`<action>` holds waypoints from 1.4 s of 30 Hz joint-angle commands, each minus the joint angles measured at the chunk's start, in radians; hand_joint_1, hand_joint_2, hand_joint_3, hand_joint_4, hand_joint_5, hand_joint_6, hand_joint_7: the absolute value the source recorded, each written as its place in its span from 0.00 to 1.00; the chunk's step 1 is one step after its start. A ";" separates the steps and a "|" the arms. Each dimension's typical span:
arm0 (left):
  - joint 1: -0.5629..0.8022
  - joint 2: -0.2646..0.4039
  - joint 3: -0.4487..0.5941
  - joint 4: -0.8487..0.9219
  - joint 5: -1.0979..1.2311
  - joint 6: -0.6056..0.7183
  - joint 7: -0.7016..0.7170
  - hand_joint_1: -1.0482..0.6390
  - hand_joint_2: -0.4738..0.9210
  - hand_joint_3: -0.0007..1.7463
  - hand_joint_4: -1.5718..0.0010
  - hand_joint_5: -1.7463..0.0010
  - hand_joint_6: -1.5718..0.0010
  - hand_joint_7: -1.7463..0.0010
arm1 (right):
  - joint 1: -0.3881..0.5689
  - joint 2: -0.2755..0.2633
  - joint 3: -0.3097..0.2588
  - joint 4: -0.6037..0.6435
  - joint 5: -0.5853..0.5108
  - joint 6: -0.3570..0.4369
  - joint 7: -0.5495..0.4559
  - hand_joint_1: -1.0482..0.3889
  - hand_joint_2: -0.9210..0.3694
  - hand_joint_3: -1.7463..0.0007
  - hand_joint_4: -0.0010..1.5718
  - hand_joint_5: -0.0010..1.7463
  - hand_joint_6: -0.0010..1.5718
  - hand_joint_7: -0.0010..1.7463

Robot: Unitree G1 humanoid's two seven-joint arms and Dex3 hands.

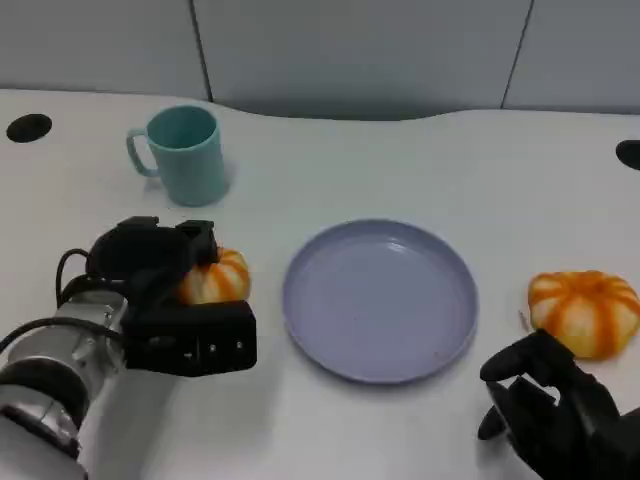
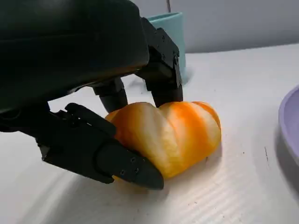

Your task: Grasp the bread from the table and place it into the plate.

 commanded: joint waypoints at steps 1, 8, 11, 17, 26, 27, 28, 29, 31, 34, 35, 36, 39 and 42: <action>0.050 0.015 0.053 0.009 -0.073 -0.072 0.052 0.49 0.99 0.04 0.47 0.00 0.62 0.00 | 0.010 -0.010 -0.011 -0.019 0.015 -0.005 0.004 0.53 0.00 0.82 0.35 1.00 0.21 1.00; 0.096 0.027 0.140 -0.011 -0.181 -0.169 0.078 0.55 0.99 0.04 0.48 0.00 0.65 0.00 | 0.012 -0.005 -0.013 -0.023 0.015 0.003 -0.003 0.52 0.00 0.82 0.35 1.00 0.21 1.00; 0.096 0.027 0.141 -0.011 -0.182 -0.171 0.078 0.56 0.99 0.04 0.49 0.00 0.65 0.00 | 0.012 -0.005 -0.012 -0.024 0.016 0.004 -0.003 0.52 0.00 0.82 0.35 1.00 0.21 1.00; 0.089 0.052 0.225 -0.109 -0.291 -0.365 0.050 0.61 0.98 0.03 0.47 0.00 0.64 0.00 | 0.003 -0.007 -0.007 -0.014 0.002 -0.008 -0.006 0.53 0.00 0.82 0.36 1.00 0.21 1.00; 0.054 0.015 0.235 -0.231 -0.347 -0.510 -0.147 0.60 0.98 0.03 0.44 0.00 0.59 0.00 | -0.014 -0.011 -0.005 0.008 -0.007 -0.021 -0.008 0.53 0.00 0.82 0.36 1.00 0.21 1.00; 0.052 0.010 0.235 -0.237 -0.346 -0.512 -0.157 0.59 0.98 0.03 0.43 0.00 0.59 0.00 | -0.015 -0.011 -0.006 0.011 -0.005 -0.022 -0.006 0.52 0.00 0.82 0.36 1.00 0.21 1.00; 0.052 0.007 0.236 -0.241 -0.345 -0.512 -0.162 0.59 0.98 0.03 0.43 0.00 0.59 0.00 | -0.015 -0.011 -0.006 0.012 -0.004 -0.024 -0.005 0.52 0.00 0.82 0.36 1.00 0.20 1.00; 0.052 0.005 0.238 -0.244 -0.344 -0.511 -0.166 0.59 0.98 0.03 0.43 0.00 0.59 0.00 | -0.016 -0.011 -0.007 0.014 -0.003 -0.025 -0.004 0.52 0.00 0.82 0.36 1.00 0.20 1.00; 0.018 -0.039 0.213 -0.252 -0.333 -0.507 -0.209 0.59 0.97 0.03 0.42 0.00 0.59 0.00 | -0.022 -0.011 -0.008 0.025 0.000 -0.031 -0.001 0.52 0.00 0.82 0.35 1.00 0.20 1.00; -0.001 -0.062 0.199 -0.255 -0.325 -0.499 -0.237 0.60 0.96 0.02 0.41 0.00 0.59 0.00 | -0.026 -0.010 -0.008 0.032 0.002 -0.035 0.000 0.52 0.00 0.82 0.35 1.00 0.20 1.00; -0.002 -0.063 0.198 -0.255 -0.324 -0.497 -0.240 0.60 0.96 0.02 0.41 0.00 0.59 0.00 | -0.026 -0.010 -0.009 0.033 0.002 -0.036 0.000 0.53 0.00 0.82 0.34 1.00 0.20 1.00; -0.019 -0.086 0.178 -0.236 -0.309 -0.471 -0.262 0.60 0.96 0.02 0.41 0.00 0.59 0.00 | -0.028 -0.008 -0.009 0.033 0.004 -0.036 -0.001 0.53 0.00 0.82 0.34 1.00 0.20 1.00; -0.049 -0.131 0.135 -0.198 -0.271 -0.402 -0.291 0.56 0.97 0.03 0.41 0.00 0.58 0.00 | -0.030 -0.005 -0.009 0.034 0.004 -0.032 -0.004 0.53 0.00 0.82 0.35 1.00 0.20 1.00; -0.058 -0.152 0.113 -0.170 -0.250 -0.370 -0.282 0.56 0.96 0.03 0.41 0.00 0.58 0.00 | -0.029 -0.003 -0.008 0.033 0.003 -0.026 -0.007 0.55 0.00 0.82 0.35 1.00 0.21 1.00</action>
